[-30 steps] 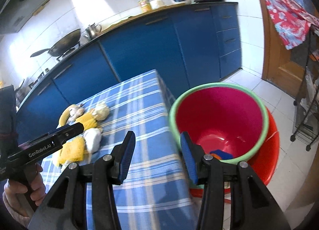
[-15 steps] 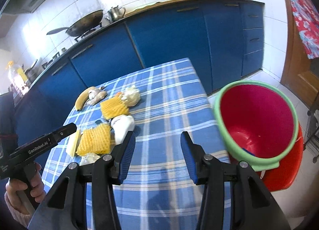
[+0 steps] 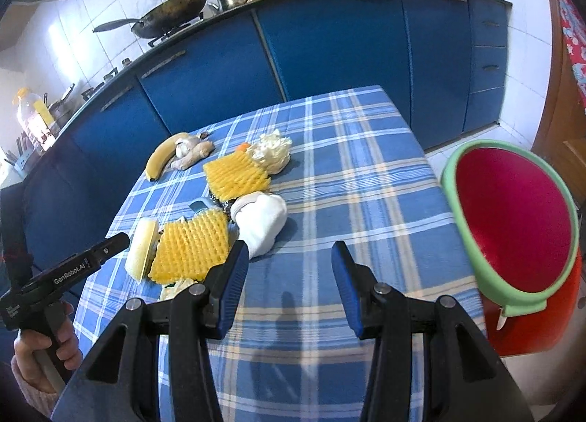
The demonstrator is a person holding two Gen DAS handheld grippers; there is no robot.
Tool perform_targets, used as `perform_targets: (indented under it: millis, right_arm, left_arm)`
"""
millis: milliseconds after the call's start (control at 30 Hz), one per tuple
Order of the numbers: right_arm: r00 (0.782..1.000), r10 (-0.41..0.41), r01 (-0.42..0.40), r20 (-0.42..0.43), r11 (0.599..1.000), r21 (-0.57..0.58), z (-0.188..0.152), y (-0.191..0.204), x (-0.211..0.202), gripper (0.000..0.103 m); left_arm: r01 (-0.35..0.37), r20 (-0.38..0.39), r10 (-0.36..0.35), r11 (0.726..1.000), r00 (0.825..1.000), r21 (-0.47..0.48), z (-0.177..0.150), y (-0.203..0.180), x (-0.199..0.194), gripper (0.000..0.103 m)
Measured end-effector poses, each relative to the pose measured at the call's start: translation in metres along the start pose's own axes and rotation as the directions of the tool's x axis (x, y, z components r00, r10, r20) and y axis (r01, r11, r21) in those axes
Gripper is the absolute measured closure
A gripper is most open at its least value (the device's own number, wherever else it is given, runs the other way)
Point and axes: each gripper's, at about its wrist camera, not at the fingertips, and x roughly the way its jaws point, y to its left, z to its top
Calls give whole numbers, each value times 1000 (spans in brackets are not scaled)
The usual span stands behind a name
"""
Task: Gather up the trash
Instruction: 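Move both tools back over the table toward the remaining trash, then grasp the yellow sponge with the left tool while the right tool grasps the white cloth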
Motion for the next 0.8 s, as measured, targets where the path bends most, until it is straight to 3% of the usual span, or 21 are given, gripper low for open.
perform_targets:
  millis: [167, 267, 800]
  right_arm:
    - [1000, 5, -5, -23, 1000, 0, 1, 5, 13, 54]
    - [999, 14, -14, -39, 1000, 5, 1, 7, 21, 54]
    - [995, 32, -29, -94, 999, 36, 4, 8, 61, 54]
  left_arm:
    - [14, -31, -15, 999, 999, -31, -3, 8, 16, 52]
    - [60, -56, -63, 997, 996, -51, -4, 10, 25, 52]
    - [46, -42, -49, 997, 998, -64, 1, 22, 46, 46]
